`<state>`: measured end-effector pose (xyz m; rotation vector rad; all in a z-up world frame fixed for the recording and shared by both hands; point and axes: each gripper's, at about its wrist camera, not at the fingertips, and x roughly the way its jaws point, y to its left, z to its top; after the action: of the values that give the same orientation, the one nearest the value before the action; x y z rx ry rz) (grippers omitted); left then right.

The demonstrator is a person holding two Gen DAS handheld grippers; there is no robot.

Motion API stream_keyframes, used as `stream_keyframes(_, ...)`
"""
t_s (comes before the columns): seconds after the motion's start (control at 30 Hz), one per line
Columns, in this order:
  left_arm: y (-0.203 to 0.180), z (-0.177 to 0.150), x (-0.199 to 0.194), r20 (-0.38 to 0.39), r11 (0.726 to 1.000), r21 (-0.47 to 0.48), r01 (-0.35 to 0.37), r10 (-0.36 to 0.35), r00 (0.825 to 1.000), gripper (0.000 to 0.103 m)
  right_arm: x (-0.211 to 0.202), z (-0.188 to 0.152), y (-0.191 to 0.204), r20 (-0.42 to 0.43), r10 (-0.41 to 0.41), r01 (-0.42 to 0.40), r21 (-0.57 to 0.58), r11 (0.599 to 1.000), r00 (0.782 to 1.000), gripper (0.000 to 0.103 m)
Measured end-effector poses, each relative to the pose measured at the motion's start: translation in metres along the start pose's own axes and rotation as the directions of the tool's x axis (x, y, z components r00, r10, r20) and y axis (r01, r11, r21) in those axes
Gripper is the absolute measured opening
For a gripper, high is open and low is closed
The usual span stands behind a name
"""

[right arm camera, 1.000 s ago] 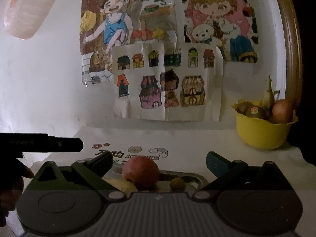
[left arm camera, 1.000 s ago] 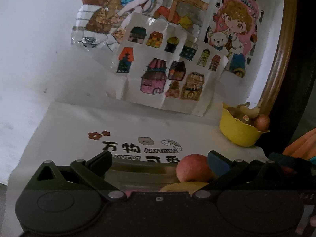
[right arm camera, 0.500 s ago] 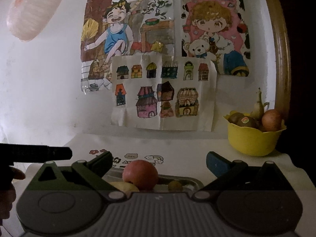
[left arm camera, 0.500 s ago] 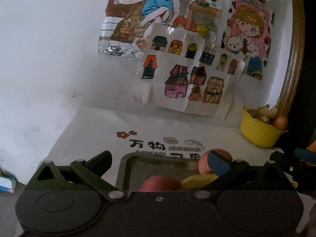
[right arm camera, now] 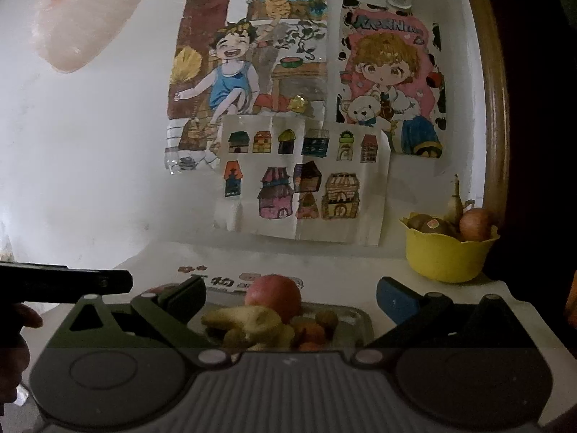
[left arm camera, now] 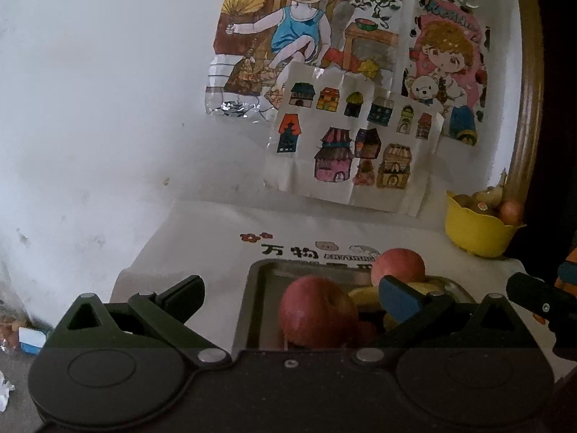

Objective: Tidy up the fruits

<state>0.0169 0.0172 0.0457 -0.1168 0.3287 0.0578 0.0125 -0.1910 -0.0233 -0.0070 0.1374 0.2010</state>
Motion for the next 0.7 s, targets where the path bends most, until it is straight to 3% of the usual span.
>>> stream_keyframes(0.13,0.002,-0.01,-0.016,0.015,1.0,-0.008,-0.024,0.024,1.0,0.102,-0.015,-0.006,-0.001,-0.006,-0.007,0.006,-0.017,1.0,1.0,0.103)
stream_keyframes(0.3,0.002,-0.024,-0.036,0.039,0.999,-0.013,-0.043,0.043,0.998,0.102,-0.034,-0.019,-0.013,-0.01,0.003,-0.002,0.041,0.999,1.0,0.103)
stream_keyframes(0.7,-0.016,-0.05,-0.06,0.015,1.0,-0.012,-0.015,0.015,1.0,0.102,-0.067,-0.036,-0.018,-0.018,-0.01,0.011,0.043,0.999,1.0,0.103)
